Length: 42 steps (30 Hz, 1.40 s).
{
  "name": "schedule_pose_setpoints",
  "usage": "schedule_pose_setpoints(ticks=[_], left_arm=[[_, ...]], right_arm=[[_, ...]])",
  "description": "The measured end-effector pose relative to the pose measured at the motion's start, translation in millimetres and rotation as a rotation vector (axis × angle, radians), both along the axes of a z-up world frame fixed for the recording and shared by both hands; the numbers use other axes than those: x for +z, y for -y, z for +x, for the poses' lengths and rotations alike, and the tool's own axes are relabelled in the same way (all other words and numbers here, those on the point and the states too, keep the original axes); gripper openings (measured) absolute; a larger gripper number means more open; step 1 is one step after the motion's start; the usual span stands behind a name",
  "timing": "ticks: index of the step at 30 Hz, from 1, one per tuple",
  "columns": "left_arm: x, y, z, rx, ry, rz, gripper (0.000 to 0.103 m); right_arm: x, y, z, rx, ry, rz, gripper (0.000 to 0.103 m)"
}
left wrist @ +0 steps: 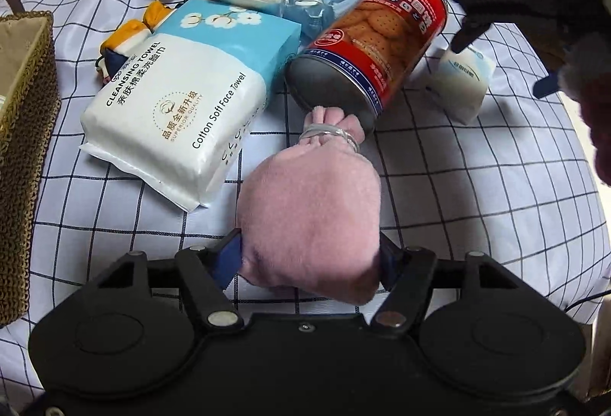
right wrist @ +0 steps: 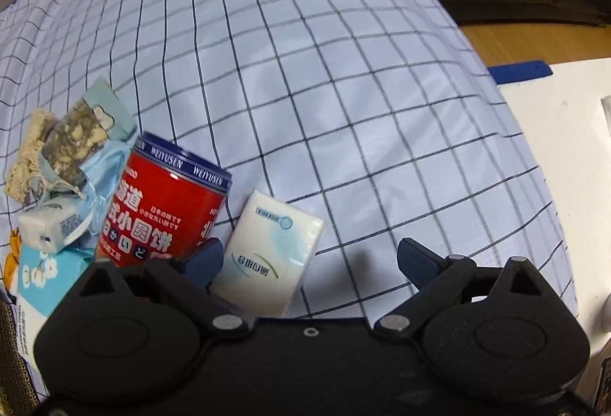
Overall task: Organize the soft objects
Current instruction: 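Grasp the pink cloth pouch with the left tool while the right tool grasps the white tissue pack, then carry the pink pouch and tissue pack into the basket and open both tools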
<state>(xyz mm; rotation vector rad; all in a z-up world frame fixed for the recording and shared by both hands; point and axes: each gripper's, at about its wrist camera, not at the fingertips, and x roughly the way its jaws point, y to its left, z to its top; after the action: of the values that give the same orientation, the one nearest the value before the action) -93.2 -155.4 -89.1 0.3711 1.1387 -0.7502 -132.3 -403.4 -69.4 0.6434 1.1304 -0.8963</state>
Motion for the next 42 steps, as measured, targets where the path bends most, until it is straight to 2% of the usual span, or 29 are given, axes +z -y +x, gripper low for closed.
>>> schedule_pose_setpoints(ticks=[4,6,9,10,14,17,20,23,25,26,27,28,29,30,33,39,42], left_arm=[[-1,2,7,0.005,-0.017,-0.009,0.068],[-2,0,11,0.013,-0.031,-0.021,0.073],[-3,-2,17,0.022,-0.046,-0.031,0.075],[-3,-3,18,0.025,-0.051,-0.034,0.075],[-2,-5,21,0.029,-0.057,-0.048,0.077],[3,-6,21,0.033,-0.042,-0.064,0.085],[9,-5,20,0.034,-0.013,-0.079,0.088],[13,-6,18,0.020,-0.014,-0.108,0.097],[11,-3,18,0.011,-0.011,-0.099,0.097],[8,-1,18,0.010,-0.011,-0.090,0.096],[5,0,20,0.012,-0.017,-0.081,0.089],[2,2,21,0.016,-0.033,-0.077,0.079],[-1,2,23,0.017,-0.057,-0.082,0.065],[-4,3,25,0.022,-0.086,-0.090,0.065],[-3,1,27,0.035,-0.093,-0.104,0.062],[9,-3,17,0.034,-0.070,-0.108,0.061],[25,-8,12,0.042,-0.035,-0.122,0.061]], right_arm=[[-11,-3,12,0.011,-0.026,-0.014,0.096],[-17,-5,19,0.024,-0.048,-0.020,0.090],[-25,-7,25,0.045,-0.052,0.008,0.072],[-26,-8,26,0.052,-0.052,0.030,0.058],[-26,-12,23,0.071,-0.069,0.042,0.056],[-21,-15,13,0.066,-0.083,0.024,0.056],[-16,-15,4,0.067,-0.112,-0.014,0.056],[-11,-15,-4,0.073,-0.122,-0.033,0.056],[-6,-10,-10,0.069,-0.109,-0.025,0.056],[-4,-10,-12,0.067,-0.101,-0.022,0.056],[-2,-9,-14,0.065,-0.093,-0.020,0.056],[0,-9,-16,0.065,-0.086,-0.021,0.056],[3,-9,-17,0.064,-0.077,-0.021,0.056],[6,-10,-19,0.063,-0.067,-0.020,0.056],[19,-11,-24,0.056,-0.026,-0.020,0.056],[45,-12,-31,0.041,0.044,-0.055,0.056],[57,-15,-34,0.040,0.077,-0.066,0.056]])
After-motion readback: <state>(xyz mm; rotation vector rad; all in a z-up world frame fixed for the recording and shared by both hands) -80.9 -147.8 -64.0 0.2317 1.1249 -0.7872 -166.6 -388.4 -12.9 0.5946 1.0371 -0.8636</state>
